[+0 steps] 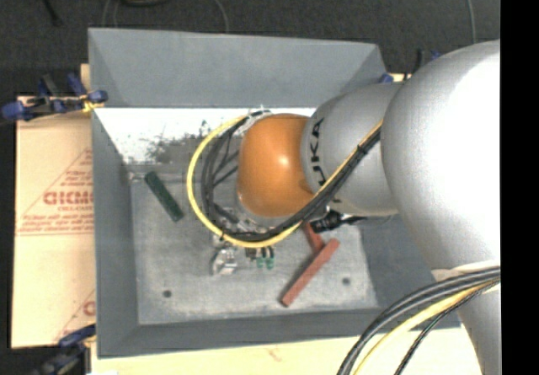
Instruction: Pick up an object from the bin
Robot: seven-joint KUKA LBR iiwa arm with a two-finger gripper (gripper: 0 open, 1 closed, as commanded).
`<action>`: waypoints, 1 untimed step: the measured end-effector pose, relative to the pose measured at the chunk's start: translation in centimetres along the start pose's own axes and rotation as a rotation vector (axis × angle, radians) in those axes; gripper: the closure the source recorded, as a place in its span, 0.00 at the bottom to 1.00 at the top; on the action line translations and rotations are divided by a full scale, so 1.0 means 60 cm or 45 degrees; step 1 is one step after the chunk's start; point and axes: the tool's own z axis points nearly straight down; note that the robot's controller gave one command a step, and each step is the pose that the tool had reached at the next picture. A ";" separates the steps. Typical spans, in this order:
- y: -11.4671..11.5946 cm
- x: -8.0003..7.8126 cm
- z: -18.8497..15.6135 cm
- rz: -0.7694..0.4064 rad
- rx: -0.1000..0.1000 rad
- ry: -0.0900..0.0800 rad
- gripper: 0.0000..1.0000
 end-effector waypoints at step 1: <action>0.014 0.026 -0.320 -0.166 0.004 -0.023 1.00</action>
Offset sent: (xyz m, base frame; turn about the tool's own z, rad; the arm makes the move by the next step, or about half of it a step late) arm 0.0000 0.0000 0.0000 0.0000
